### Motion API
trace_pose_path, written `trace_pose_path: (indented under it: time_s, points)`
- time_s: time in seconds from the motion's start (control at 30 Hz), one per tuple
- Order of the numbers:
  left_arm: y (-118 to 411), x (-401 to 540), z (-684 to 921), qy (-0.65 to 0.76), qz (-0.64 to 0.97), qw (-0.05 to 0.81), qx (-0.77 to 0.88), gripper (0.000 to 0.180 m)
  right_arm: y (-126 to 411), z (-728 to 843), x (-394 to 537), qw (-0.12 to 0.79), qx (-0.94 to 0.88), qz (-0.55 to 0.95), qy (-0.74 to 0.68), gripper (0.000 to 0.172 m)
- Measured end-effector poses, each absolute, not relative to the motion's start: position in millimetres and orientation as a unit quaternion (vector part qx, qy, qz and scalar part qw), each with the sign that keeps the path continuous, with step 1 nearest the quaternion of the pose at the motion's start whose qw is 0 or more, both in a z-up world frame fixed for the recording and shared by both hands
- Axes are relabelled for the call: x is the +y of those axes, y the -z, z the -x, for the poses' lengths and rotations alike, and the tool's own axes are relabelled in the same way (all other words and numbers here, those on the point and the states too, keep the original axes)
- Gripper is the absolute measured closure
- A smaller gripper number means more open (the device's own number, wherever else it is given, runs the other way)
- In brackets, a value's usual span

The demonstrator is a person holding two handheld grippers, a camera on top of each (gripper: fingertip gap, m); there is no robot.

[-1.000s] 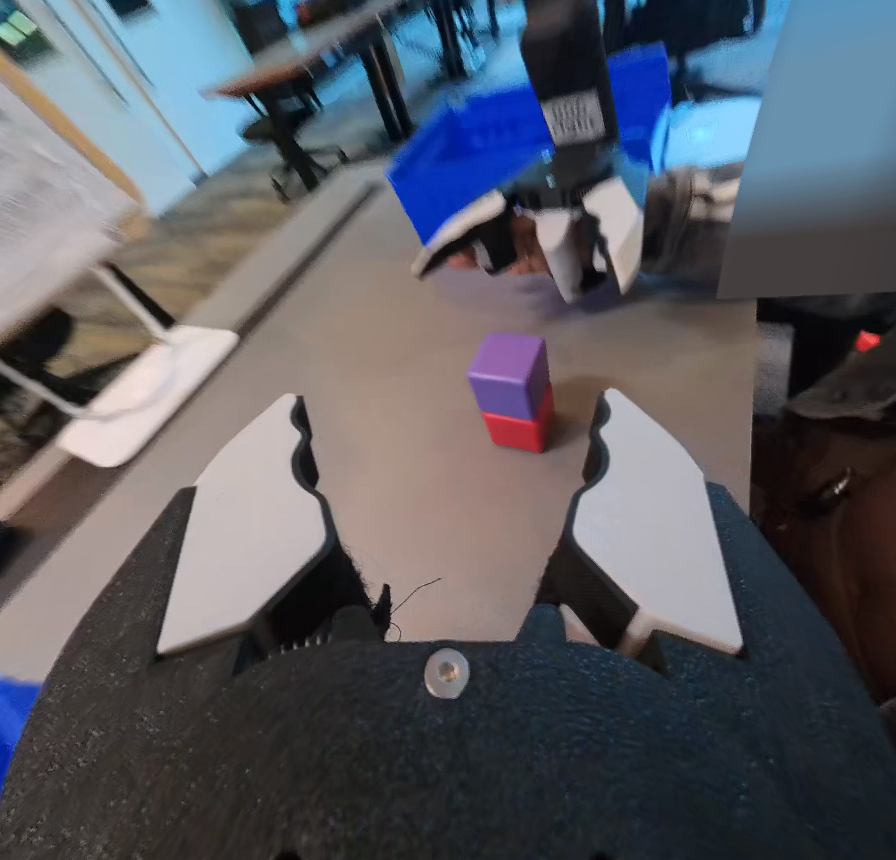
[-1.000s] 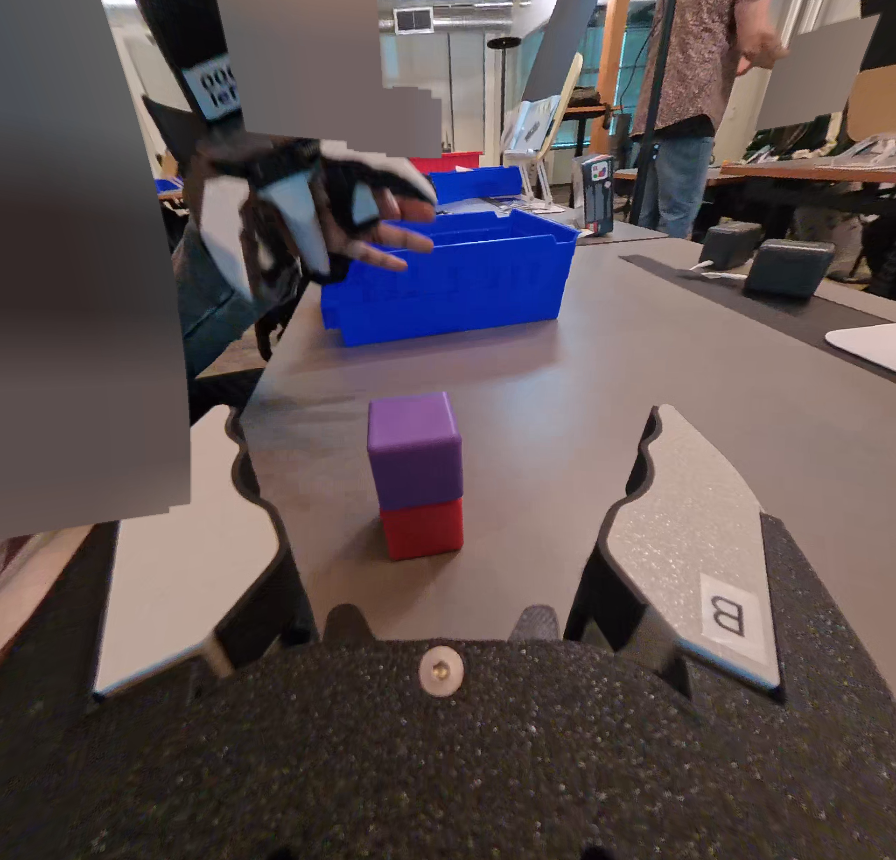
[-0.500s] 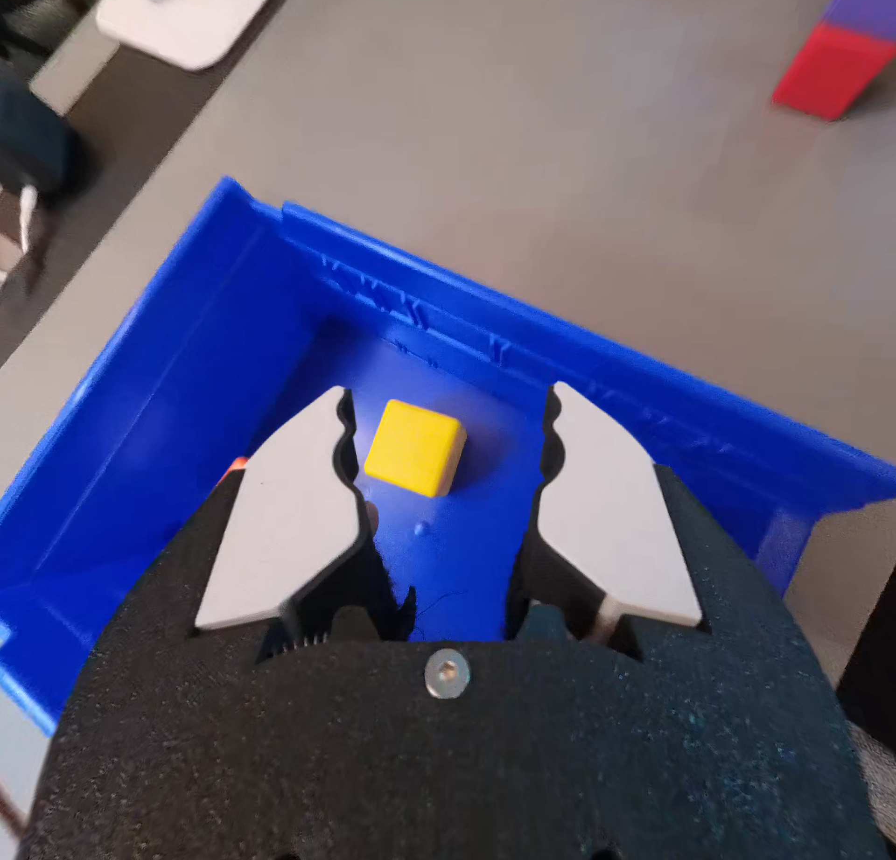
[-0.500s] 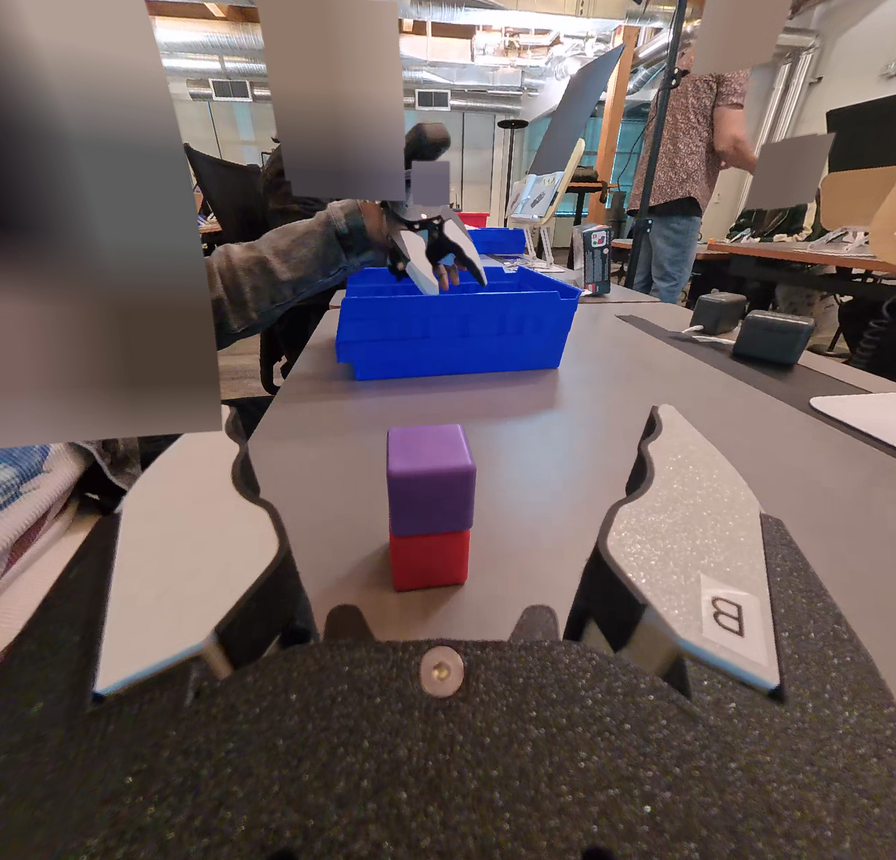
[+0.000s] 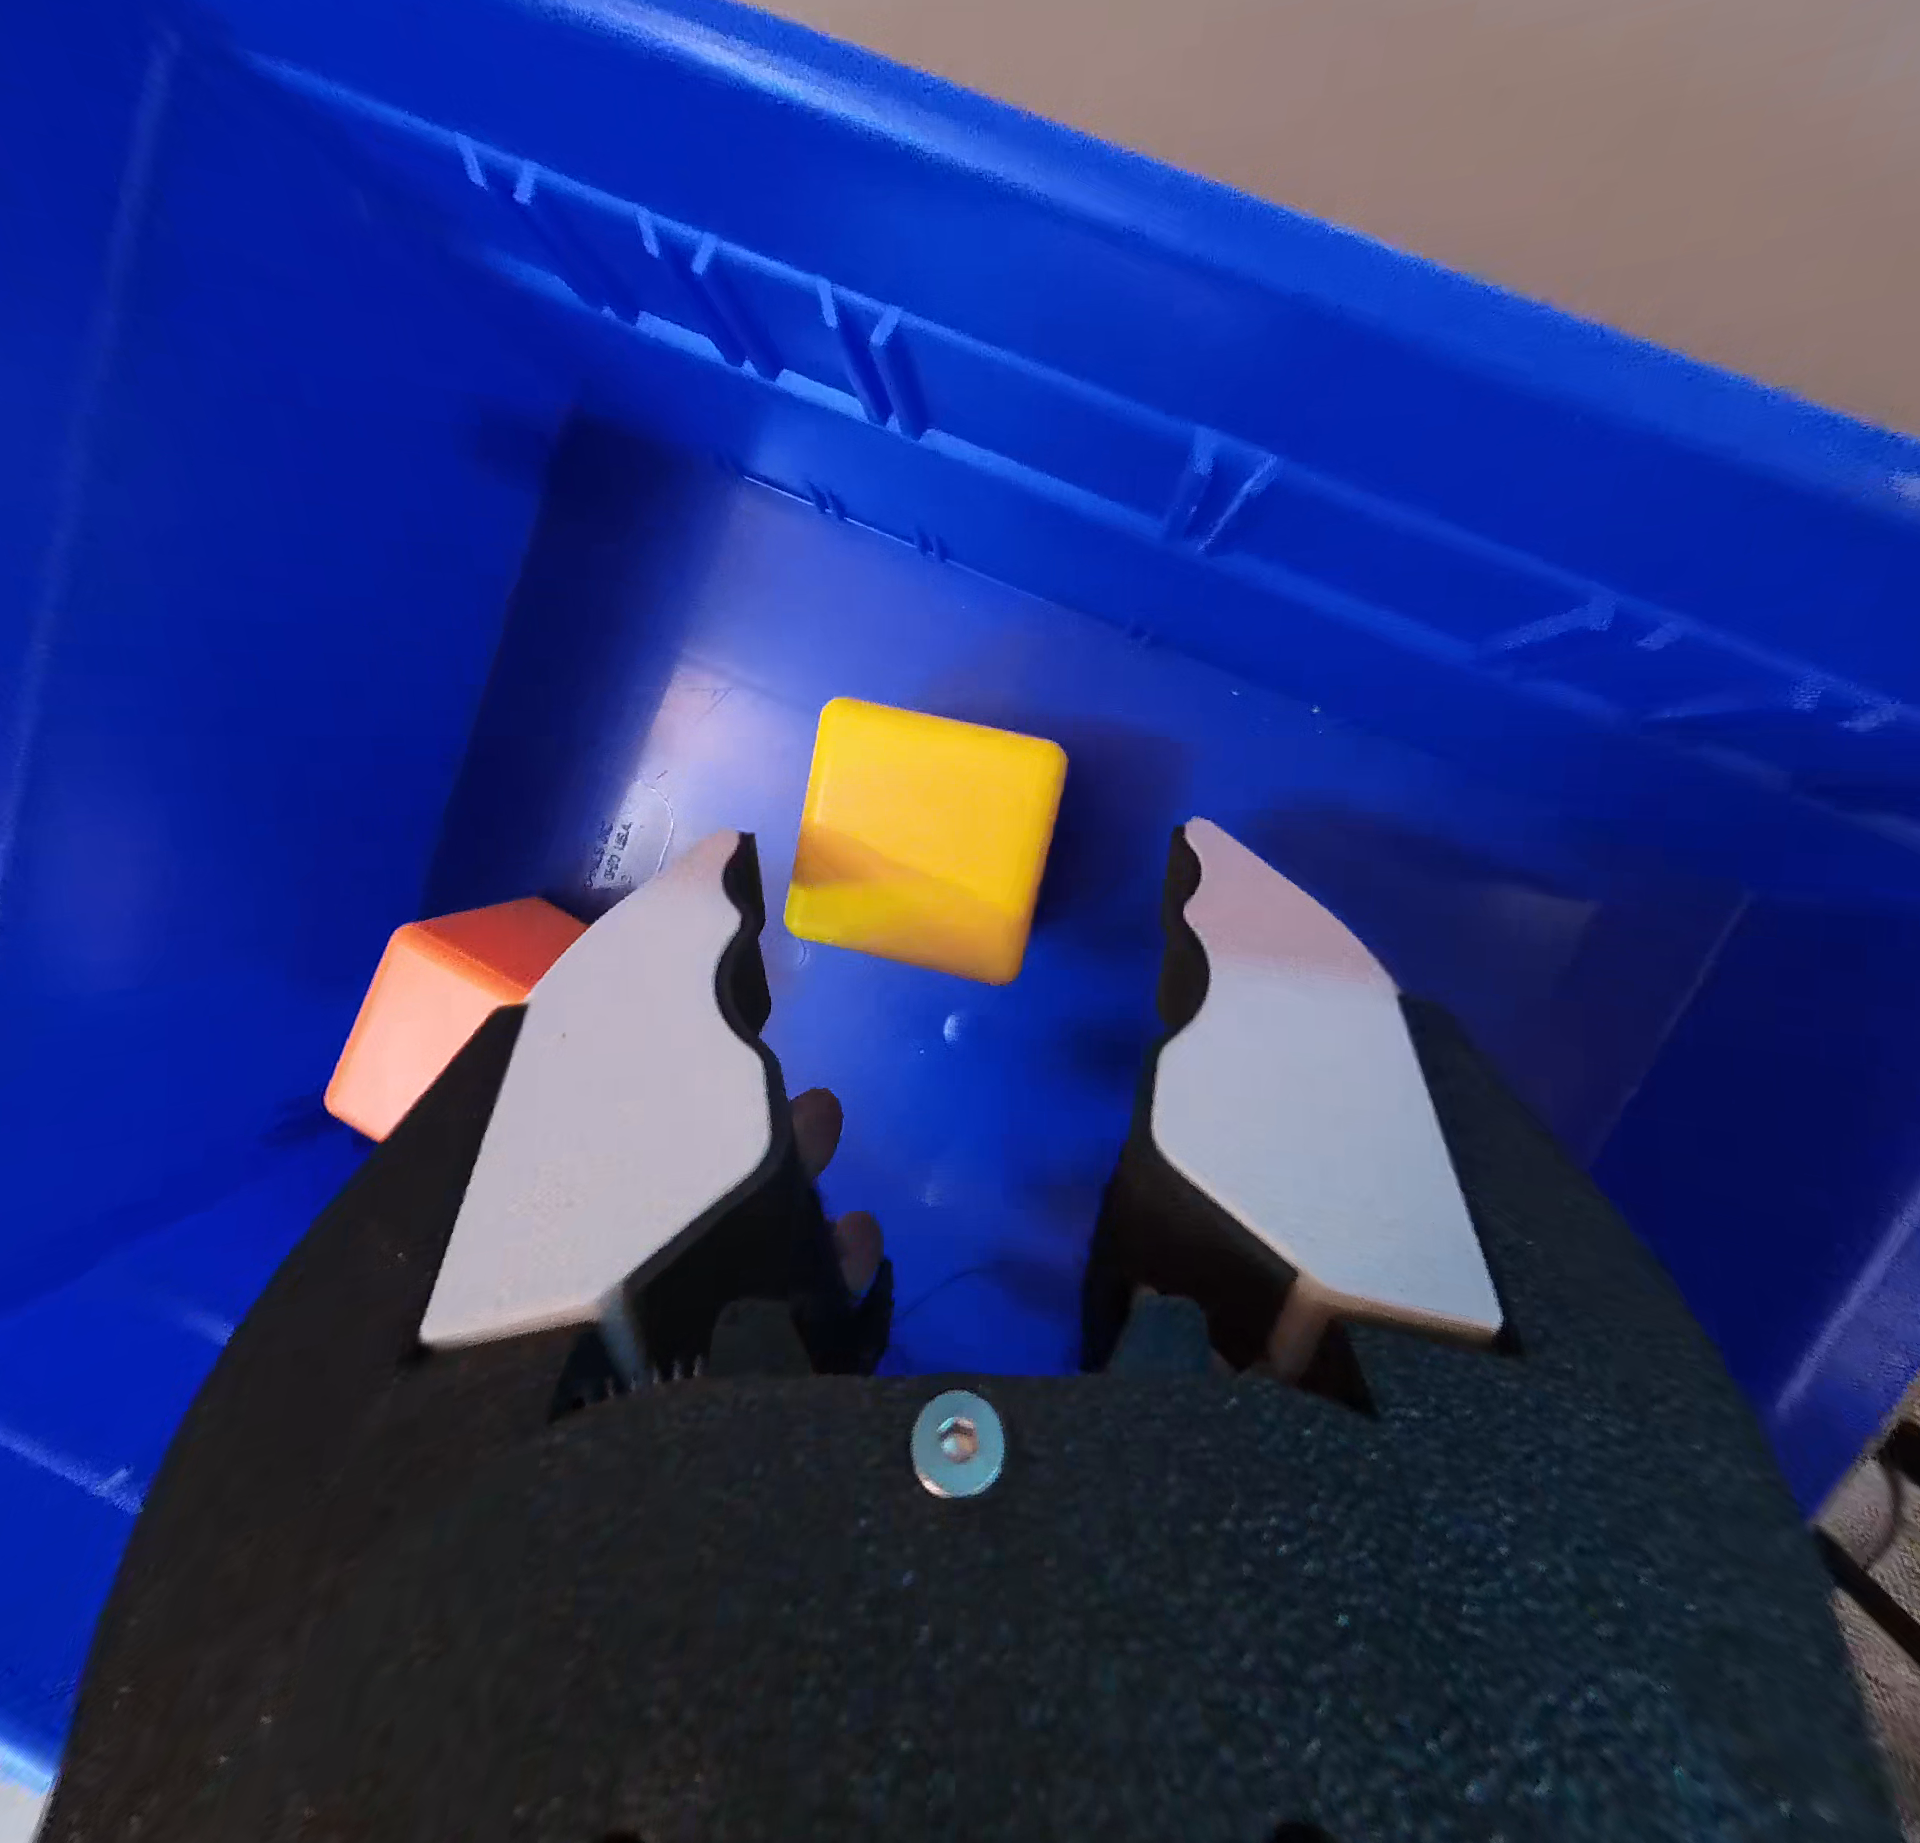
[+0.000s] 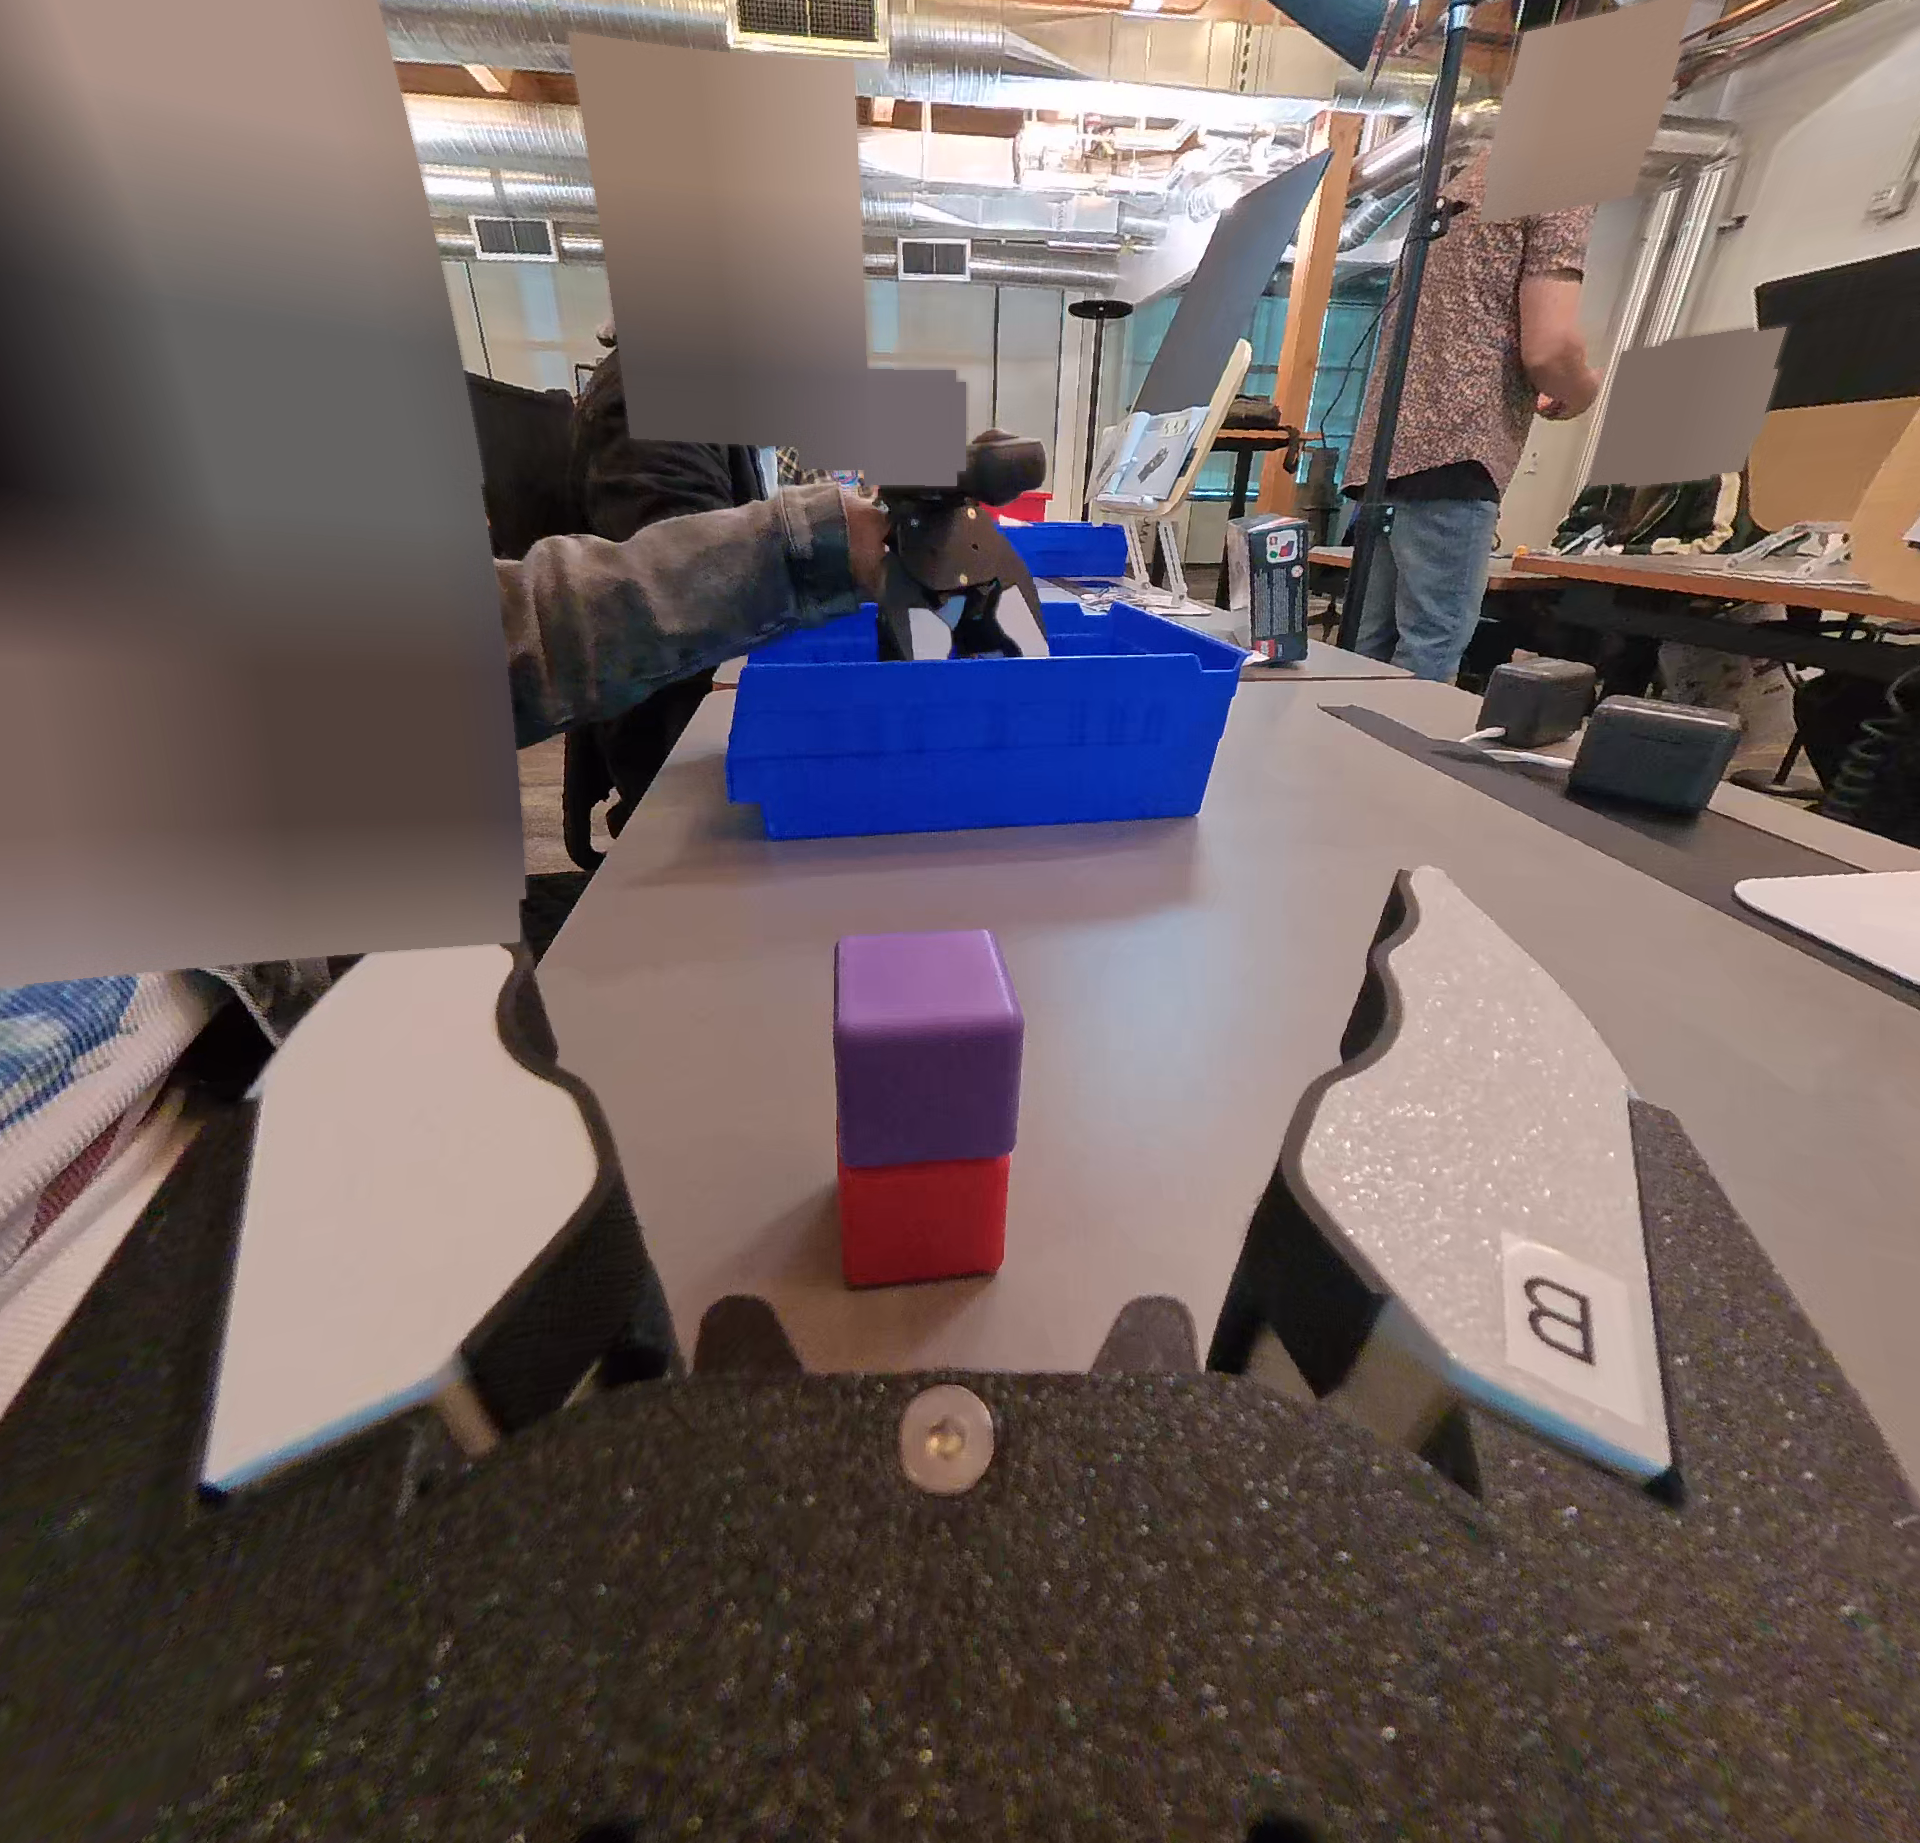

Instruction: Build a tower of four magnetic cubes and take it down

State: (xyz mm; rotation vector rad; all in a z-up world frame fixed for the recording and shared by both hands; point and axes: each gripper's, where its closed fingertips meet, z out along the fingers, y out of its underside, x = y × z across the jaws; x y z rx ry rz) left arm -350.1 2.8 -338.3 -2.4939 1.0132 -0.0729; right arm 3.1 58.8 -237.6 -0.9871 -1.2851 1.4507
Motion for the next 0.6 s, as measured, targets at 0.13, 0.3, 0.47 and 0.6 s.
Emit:
trace_pose_path:
  time_s: [0.13, 0.3, 0.47, 0.6]
  points:
    - [343.3, 10.2, 355.7, 0.008, 0.900, 0.237, 0.365, 0.132, 238.6, -2.4, 56.9, 0.461, -0.526, 0.401, -0.592, 0.025]
    - [286.7, 25.4, 354.1, 0.015, 0.873, 0.408, 0.267, 0.133, 236.5, -2.6, 56.6, 0.465, -0.525, 0.398, -0.592, 0.025]
    - [160.3, 10.2, 296.6, 0.176, 0.703, 0.674, 0.141, 0.133, 230.7, 0.4, 56.6, 0.490, -0.526, 0.389, -0.576, 0.025]
    - [108.3, -20.4, 214.0, 0.354, 0.579, 0.724, 0.121, 0.134, 213.1, 11.3, 50.0, 0.572, -0.542, 0.351, -0.505, 0.028]
